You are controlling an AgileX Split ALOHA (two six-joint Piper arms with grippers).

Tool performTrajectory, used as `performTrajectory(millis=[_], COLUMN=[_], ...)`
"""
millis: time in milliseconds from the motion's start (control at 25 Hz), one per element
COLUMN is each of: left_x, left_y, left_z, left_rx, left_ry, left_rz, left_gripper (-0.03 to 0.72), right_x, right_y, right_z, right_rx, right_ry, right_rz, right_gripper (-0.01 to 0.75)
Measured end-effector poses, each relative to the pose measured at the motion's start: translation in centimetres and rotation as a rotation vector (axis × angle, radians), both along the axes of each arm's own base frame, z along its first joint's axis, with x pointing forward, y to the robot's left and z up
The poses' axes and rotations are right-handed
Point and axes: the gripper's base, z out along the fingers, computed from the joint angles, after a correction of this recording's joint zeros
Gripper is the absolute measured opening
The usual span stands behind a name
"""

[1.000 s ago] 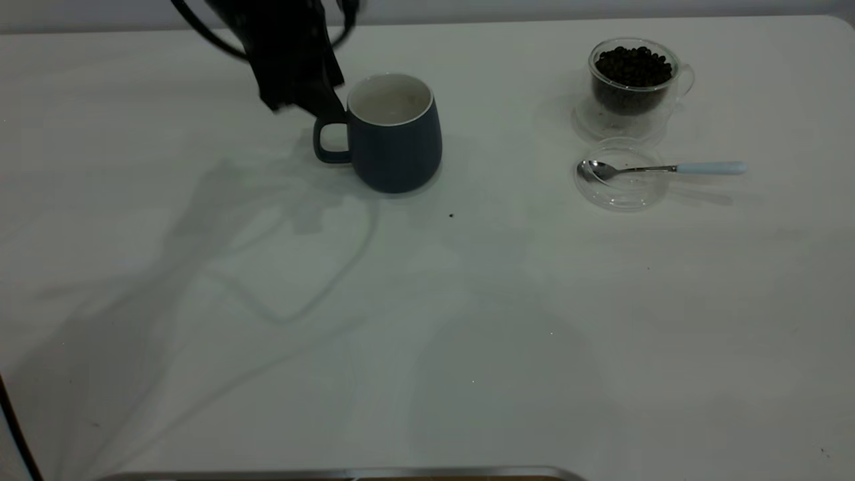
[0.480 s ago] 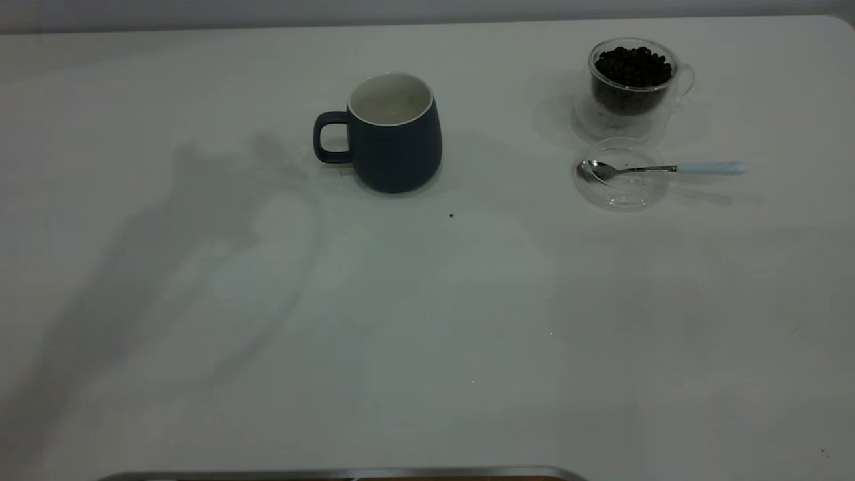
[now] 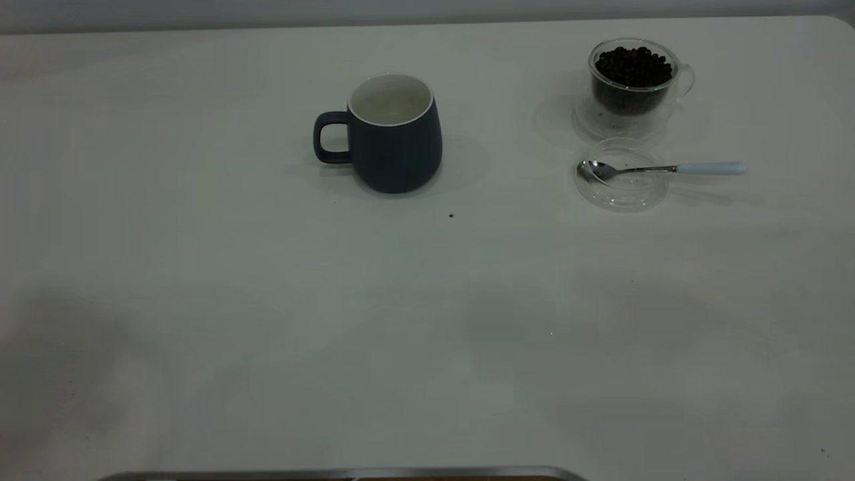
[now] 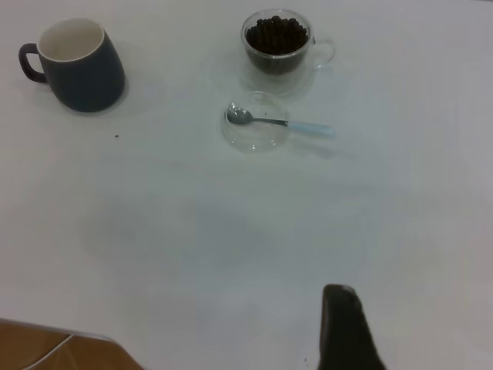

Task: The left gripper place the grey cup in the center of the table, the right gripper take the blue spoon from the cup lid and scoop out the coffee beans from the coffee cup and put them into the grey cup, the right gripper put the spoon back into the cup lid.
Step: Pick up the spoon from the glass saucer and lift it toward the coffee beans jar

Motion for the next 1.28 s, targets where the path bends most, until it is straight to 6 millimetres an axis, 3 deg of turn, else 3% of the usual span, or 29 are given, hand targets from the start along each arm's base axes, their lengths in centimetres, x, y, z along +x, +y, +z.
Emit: performTrajectory(millis=[40,200,480,720,1280], left_x=[-1.7,-7.0,-12.8,-14.2,-15.8], left_y=[0.4,1.9,3.5,3.4,3.2], left_z=[-0.2,-4.0,-11.0,-15.8,-16.8], left_rx=[-0.019,-0.049,-0.066,-0.124,-0.194], left_ry=[-0.013,0.015,0.043,0.027,0.051], left_rz=[0.010,0.046,0.046,0.030,0.010], left_gripper=[0.451,0.451,0.451,0.451,0.451], right_x=[0.0,0.0,0.0,0.0,0.0], right_y=[0.0,0.0,0.0,0.0,0.0], right_z=[0.0,0.0,0.0,0.0,0.0], right_rx=[0.000,0.000,0.000,0.000,0.000], right_ry=[0.000,0.000,0.000,0.000,0.000], right_rz=[0.000,0.000,0.000,0.000,0.000], right_gripper=[0.494,0.494,0.494,0.494,0.494])
